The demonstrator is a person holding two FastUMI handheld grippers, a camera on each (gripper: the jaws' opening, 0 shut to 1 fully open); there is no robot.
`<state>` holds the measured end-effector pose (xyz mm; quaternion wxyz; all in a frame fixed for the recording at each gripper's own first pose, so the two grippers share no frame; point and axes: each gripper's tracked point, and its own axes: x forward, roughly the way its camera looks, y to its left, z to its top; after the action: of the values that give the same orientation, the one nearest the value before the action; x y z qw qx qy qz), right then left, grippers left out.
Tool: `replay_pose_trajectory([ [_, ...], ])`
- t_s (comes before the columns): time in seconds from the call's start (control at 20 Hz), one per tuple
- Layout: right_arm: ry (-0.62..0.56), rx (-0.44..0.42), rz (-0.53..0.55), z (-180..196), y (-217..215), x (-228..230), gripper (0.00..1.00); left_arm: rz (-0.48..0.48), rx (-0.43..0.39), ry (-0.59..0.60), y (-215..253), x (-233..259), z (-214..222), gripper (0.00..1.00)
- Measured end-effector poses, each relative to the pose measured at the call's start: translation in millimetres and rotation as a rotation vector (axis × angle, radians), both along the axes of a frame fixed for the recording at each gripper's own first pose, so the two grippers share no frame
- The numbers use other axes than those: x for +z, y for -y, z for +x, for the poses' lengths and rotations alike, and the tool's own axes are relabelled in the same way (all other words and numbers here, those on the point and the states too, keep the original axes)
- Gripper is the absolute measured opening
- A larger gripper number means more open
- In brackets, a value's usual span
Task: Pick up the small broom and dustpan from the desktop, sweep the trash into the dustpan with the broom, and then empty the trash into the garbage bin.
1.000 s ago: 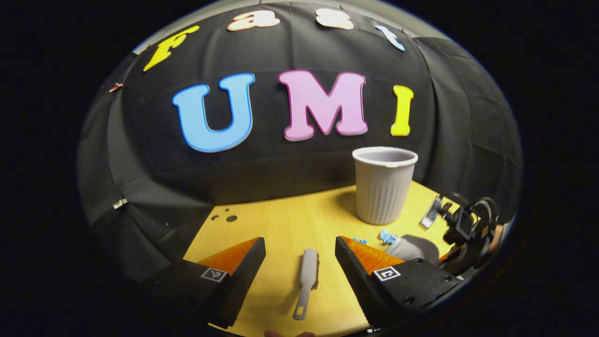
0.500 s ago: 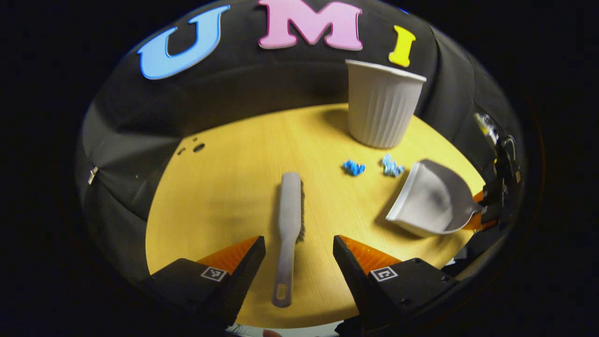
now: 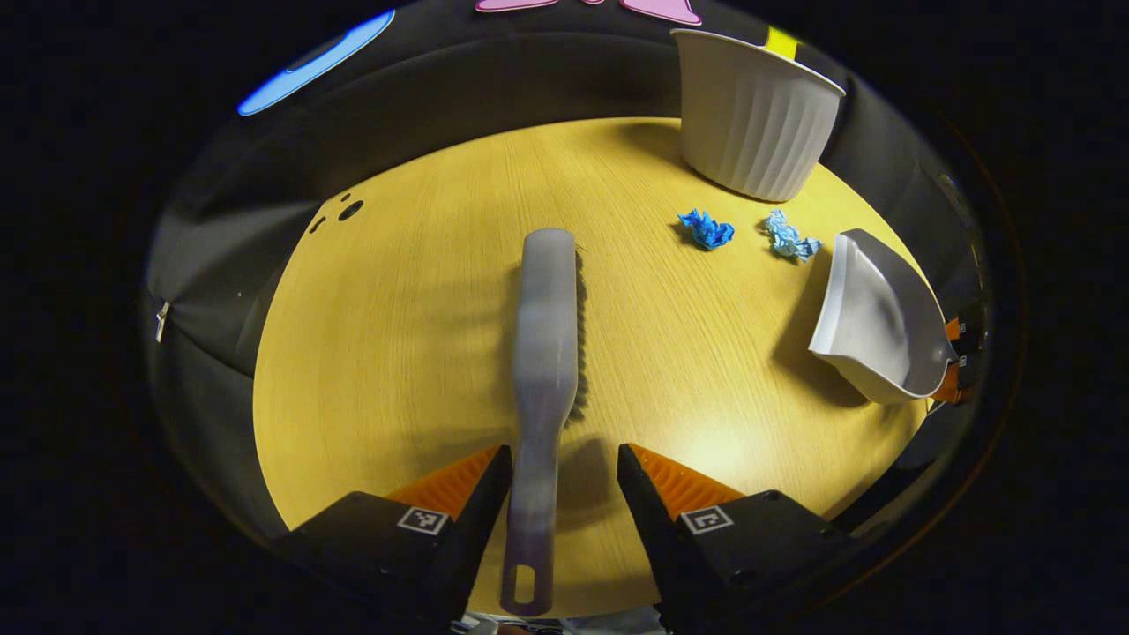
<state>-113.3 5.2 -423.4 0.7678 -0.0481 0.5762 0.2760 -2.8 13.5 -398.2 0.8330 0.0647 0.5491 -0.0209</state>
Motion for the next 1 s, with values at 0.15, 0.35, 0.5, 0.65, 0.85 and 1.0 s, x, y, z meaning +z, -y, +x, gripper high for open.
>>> replay_pose_trajectory([
  [0.15,-0.010,0.009,0.007,4.7,0.6,-5.0,0.35,0.014,-0.004,-0.025,-2.1,-5.7,3.0,0.74],
  [0.35,-0.020,0.037,0.009,9.1,0.2,-9.6,0.35,0.044,-0.007,-0.047,-11.3,-18.3,12.0,0.30],
  [0.5,-0.015,0.079,-0.003,12.9,3.6,-13.6,0.35,0.056,-0.047,-0.042,-13.1,-17.1,30.9,0.31],
  [0.65,-0.020,0.115,-0.007,19.8,8.8,-17.7,0.35,0.065,-0.115,-0.032,-7.1,-17.4,58.5,0.26],
  [0.85,-0.030,0.159,0.002,30.2,14.4,-20.8,0.35,0.057,-0.199,-0.012,16.1,-19.2,96.5,0.29],
  [1.0,-0.023,0.181,0.004,38.6,17.1,-24.9,0.35,0.048,-0.287,0.000,44.0,-19.8,116.2,0.26],
])
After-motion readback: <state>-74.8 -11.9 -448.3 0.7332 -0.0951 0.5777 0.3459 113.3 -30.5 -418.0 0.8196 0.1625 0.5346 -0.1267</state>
